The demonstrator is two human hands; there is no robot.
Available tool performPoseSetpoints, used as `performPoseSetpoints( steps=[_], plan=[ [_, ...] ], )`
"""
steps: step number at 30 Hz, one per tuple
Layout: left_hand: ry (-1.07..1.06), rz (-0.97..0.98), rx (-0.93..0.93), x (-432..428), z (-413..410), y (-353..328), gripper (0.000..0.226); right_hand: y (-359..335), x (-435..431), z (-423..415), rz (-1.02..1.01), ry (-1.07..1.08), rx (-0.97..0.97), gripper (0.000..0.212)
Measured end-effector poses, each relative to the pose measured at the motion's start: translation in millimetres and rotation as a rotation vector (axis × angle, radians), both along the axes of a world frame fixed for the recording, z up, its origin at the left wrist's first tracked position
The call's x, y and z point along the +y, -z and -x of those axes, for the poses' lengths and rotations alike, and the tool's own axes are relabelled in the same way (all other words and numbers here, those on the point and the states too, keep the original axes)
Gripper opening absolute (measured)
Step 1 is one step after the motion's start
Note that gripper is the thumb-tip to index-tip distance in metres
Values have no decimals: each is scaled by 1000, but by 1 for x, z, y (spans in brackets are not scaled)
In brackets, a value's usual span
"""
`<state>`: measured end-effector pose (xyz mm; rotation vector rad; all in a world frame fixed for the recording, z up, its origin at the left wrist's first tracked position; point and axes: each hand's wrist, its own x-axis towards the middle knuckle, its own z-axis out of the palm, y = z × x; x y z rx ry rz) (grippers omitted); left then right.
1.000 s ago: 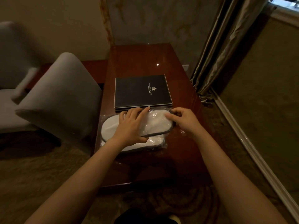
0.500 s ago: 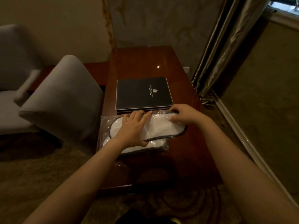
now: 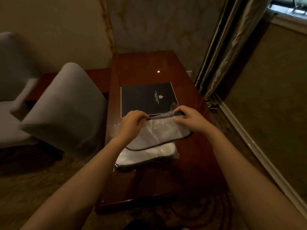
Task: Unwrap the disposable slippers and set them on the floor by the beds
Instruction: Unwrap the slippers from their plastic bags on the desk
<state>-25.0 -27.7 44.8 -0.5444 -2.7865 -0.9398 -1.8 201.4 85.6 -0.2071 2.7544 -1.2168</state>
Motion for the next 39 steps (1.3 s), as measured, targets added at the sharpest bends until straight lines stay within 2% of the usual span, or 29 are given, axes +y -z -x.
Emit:
performPoseSetpoints(
  steps=[6,15,20,24,28,30,34,36,39],
  plan=[
    [-60,36,11,-11,21,3,20,-2,-1,1,-37,23,142,22],
    [-113,102,-92,10,53,15,24,8,24,29,-90,47,140,19],
    [-144,146,-154,25,69,23,23,3,34,52,-194,-9,238,21],
    [-174,116,-177,41,77,29,19,-7,41,72,-275,-57,327,22],
    [-202,-19,-174,52,83,32,17,-14,51,91,-312,-48,374,22],
    [-158,-24,-134,56,84,33,27,-16,58,99,-292,-44,366,21],
    [-99,118,-40,58,84,33,68,-17,71,108,-127,-59,264,22],
    [-113,180,12,55,84,34,73,-19,80,108,7,-49,206,21],
    [-116,255,-11,47,84,31,70,-21,96,106,136,-31,133,19]
  ],
)
